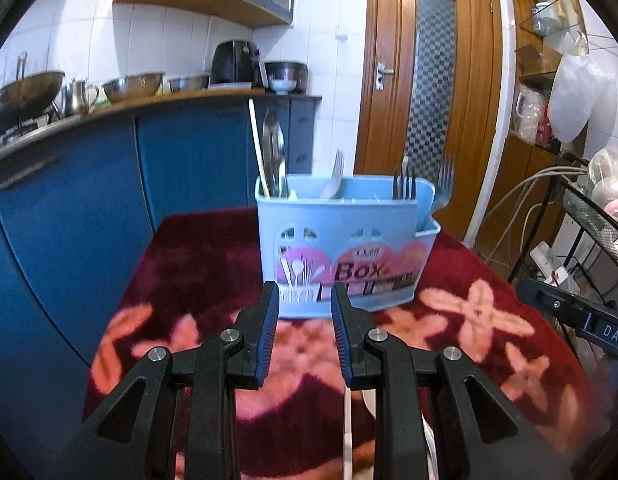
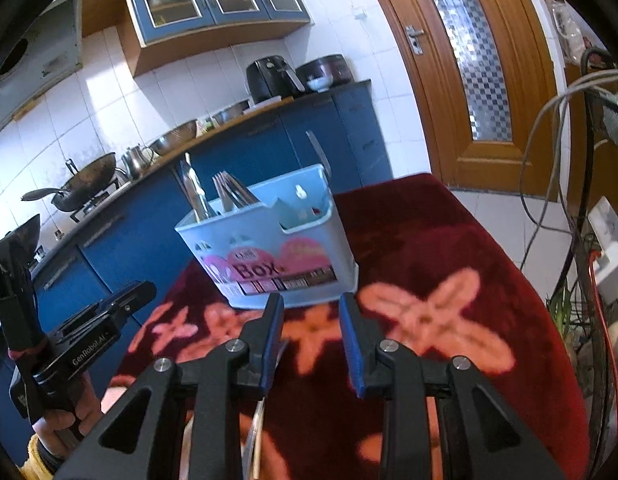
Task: Organize utensils
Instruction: 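Move both grippers back down to the remaining utensils, then grasp a white stick with the left gripper while the right gripper grasps a metal fork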
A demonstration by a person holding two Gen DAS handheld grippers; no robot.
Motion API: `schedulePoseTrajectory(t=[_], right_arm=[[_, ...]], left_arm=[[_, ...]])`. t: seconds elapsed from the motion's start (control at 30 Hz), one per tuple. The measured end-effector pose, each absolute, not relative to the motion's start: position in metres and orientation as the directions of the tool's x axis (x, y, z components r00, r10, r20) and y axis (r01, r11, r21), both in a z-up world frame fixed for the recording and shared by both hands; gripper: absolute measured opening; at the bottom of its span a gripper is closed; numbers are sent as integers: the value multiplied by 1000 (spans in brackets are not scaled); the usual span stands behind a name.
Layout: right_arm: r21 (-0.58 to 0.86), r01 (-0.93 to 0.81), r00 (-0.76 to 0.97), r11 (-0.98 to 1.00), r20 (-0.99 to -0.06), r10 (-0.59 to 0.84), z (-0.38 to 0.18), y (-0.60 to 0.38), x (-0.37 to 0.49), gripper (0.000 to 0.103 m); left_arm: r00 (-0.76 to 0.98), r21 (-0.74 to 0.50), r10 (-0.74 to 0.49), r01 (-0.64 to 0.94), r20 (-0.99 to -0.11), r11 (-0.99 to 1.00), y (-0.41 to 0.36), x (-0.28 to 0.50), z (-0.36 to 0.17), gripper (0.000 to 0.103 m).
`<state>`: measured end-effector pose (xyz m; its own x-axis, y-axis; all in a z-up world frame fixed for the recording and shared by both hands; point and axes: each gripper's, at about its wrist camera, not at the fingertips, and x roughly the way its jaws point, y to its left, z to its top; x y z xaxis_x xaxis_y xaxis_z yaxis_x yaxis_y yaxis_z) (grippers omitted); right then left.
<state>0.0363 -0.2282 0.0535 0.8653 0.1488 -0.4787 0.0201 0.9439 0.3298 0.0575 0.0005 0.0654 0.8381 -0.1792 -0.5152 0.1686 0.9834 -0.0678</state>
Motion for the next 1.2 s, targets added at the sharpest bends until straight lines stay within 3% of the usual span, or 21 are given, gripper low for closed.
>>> schedulePoseTrajectory(t=[0.7, 1.2], right_arm=[[349, 66, 801, 935, -578, 159, 15, -238, 41, 31], [360, 72, 793, 930, -587, 165, 8, -241, 41, 32]], left_arm=[[596, -105, -241, 254, -766, 962, -18, 79, 6, 26], [504, -77, -221, 291, -835, 954, -35, 98, -18, 26]])
